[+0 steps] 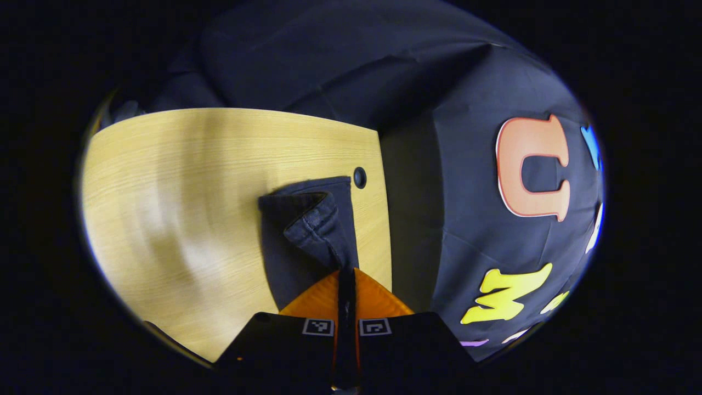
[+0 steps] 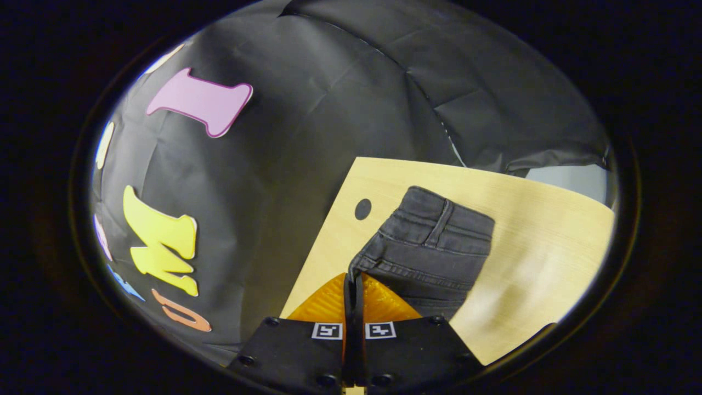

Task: Grasp the waist and the cuffs of the jeans and fold them to make the two legs overlap; first hold the waist and fold one-third of the jeans toward the cuffs, then hold the cuffs and fold the remaining one-third in the same direction to finish folding.

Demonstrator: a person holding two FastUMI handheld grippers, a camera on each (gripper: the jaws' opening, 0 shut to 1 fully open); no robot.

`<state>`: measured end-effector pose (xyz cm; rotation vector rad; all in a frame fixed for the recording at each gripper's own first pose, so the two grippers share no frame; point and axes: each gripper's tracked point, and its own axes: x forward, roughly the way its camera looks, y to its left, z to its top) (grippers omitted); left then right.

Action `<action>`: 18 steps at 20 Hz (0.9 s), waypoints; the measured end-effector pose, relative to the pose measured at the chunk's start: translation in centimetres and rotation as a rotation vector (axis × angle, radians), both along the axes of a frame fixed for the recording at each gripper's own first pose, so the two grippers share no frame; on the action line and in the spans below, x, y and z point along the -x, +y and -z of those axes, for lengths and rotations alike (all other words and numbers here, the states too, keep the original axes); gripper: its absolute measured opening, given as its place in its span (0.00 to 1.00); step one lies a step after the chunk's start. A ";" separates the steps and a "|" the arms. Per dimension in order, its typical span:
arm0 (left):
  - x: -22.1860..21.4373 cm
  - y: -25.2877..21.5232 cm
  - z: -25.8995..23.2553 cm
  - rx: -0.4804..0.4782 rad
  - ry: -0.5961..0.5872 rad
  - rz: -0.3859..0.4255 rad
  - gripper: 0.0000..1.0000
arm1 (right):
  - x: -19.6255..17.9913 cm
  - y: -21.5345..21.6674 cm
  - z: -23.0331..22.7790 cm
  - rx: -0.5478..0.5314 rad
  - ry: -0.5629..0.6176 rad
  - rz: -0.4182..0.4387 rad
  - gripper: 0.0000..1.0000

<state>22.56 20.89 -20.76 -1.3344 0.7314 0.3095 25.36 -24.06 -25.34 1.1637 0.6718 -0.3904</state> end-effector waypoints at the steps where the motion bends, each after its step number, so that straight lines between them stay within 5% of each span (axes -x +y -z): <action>1: -1.7 -0.1 0.8 0.001 0.019 0.009 0.03 | -1.4 0.1 0.7 -0.004 0.002 0.010 0.01; 9: -12.0 -1.1 7.2 -0.065 0.077 0.089 0.03 | -8.0 0.3 6.6 0.104 0.057 0.046 0.00; 18: -12.4 -0.8 11.0 -0.091 0.141 0.104 0.03 | -9.2 0.4 10.6 0.148 0.137 0.073 0.01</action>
